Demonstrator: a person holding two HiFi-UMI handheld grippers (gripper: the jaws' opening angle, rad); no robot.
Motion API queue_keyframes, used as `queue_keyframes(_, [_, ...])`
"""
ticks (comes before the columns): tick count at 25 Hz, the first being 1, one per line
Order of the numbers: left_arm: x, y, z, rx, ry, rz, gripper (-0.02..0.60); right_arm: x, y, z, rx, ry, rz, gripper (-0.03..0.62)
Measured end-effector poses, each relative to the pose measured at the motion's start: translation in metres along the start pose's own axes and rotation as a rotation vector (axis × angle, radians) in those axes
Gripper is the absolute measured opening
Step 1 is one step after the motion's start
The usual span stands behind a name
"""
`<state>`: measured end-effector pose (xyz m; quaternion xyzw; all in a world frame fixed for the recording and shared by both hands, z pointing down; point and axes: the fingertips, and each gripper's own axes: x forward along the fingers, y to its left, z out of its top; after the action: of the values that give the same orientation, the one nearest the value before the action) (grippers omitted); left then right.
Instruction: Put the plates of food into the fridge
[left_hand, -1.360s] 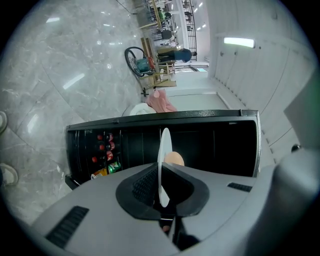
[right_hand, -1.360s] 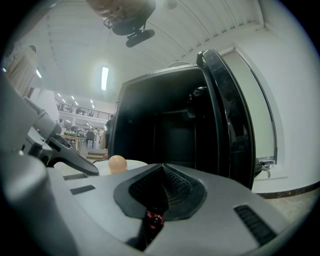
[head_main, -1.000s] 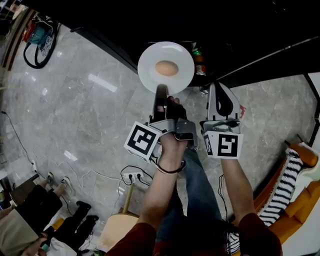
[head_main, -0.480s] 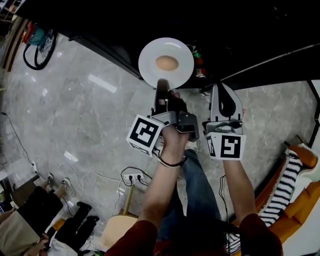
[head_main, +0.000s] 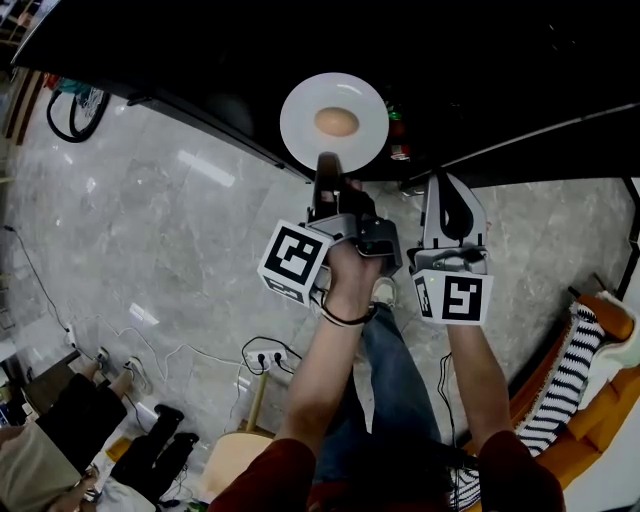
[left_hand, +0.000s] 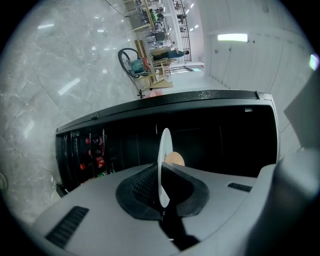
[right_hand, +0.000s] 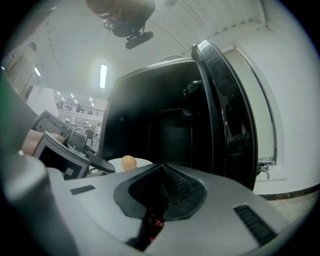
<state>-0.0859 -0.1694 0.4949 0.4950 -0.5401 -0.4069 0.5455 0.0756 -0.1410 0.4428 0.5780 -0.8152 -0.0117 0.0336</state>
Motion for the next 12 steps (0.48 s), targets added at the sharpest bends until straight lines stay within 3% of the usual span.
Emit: queue_keyframes(12, [0.027, 0.006, -0.007, -0.010, -0.019, 0.015, 0.015, 0.011, -0.007, -0.005, -0.003, 0.004, 0.003, 0.009])
